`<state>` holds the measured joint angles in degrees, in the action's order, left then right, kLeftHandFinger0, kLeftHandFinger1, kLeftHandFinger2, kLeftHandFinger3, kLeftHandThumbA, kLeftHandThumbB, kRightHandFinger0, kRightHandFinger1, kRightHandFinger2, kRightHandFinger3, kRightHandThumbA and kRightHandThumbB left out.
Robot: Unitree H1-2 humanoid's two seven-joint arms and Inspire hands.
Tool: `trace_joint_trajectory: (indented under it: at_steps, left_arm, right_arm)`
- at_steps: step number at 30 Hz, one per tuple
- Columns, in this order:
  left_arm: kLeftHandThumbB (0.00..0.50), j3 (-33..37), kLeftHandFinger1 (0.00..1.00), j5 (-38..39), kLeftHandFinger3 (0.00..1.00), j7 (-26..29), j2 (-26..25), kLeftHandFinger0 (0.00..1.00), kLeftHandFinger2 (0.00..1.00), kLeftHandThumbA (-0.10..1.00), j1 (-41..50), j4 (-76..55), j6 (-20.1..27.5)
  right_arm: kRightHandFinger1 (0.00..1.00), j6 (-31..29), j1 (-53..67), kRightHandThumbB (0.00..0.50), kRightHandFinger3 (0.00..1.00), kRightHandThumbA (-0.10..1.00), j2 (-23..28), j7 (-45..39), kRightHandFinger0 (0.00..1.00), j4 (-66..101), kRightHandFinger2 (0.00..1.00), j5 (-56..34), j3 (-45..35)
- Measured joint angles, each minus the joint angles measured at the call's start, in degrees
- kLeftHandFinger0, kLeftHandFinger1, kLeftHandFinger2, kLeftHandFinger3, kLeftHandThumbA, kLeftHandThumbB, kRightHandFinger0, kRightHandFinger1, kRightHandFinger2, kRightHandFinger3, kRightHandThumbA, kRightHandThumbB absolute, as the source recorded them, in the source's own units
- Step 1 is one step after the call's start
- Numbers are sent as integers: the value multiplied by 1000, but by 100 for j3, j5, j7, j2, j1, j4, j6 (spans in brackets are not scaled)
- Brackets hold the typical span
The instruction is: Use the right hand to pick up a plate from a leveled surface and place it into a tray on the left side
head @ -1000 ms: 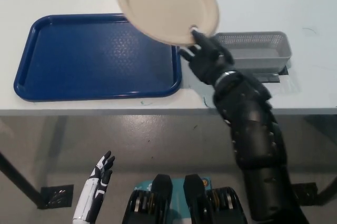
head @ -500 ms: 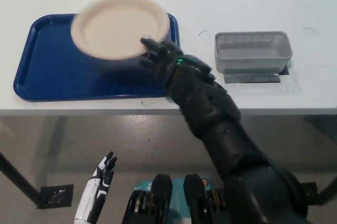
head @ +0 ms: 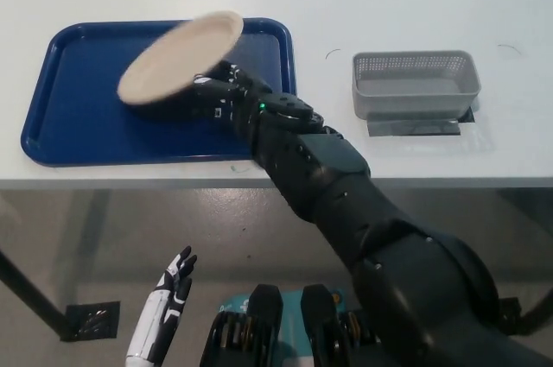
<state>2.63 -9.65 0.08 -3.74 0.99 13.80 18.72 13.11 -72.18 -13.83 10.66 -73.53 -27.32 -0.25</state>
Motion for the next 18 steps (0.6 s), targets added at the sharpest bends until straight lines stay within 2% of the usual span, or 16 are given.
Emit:
trace_joint_trajectory:
  at_steps: [2, 4, 7, 8, 13, 14, 18]
  left_arm:
    - [202, 15, 1000, -1, 1000, -1, -11, 1000, 1000, 1000, -6, -1, -7]
    - [204, 24, 1000, 0, 1000, -2, -22, 1000, 1000, 1000, -6, -4, -12]
    - [207, 35, 1000, 0, 1000, -3, -35, 1000, 1000, 1000, -5, -5, -24]
    - [202, 40, 1000, 0, 1000, -4, -43, 1000, 1000, 1000, -5, -6, -32]
    - [187, 72, 1000, -3, 1000, -3, -47, 1000, 1000, 1000, -7, -5, -36]
    - [186, 80, 1000, -2, 1000, -3, -48, 1000, 1000, 1000, -8, -4, -36]
    - [184, 84, 1000, -2, 1000, -3, -52, 1000, 1000, 1000, -7, 6, -37]
  right_arm:
    - [1000, -2, -29, 415, 1000, 984, 19, -209, 1000, -9, 1000, 117, 96]
    - [1000, -6, -69, 455, 1000, 951, 45, -414, 1000, -7, 1000, 212, 139]
    - [1000, -22, -124, 462, 1000, 933, 77, -645, 1000, 0, 1000, 334, 155]
    - [1000, -29, -142, 482, 1000, 913, 85, -733, 1000, 3, 1000, 383, 155]
    - [1000, 0, -75, 461, 1000, 890, 136, -979, 1000, 371, 1000, 591, 217]
    - [1000, 27, -14, 424, 1000, 904, 168, -1032, 1000, 596, 1000, 626, 242]
    - [1000, 335, 363, 448, 1000, 898, 355, -1207, 1000, 1540, 1000, 756, 500]
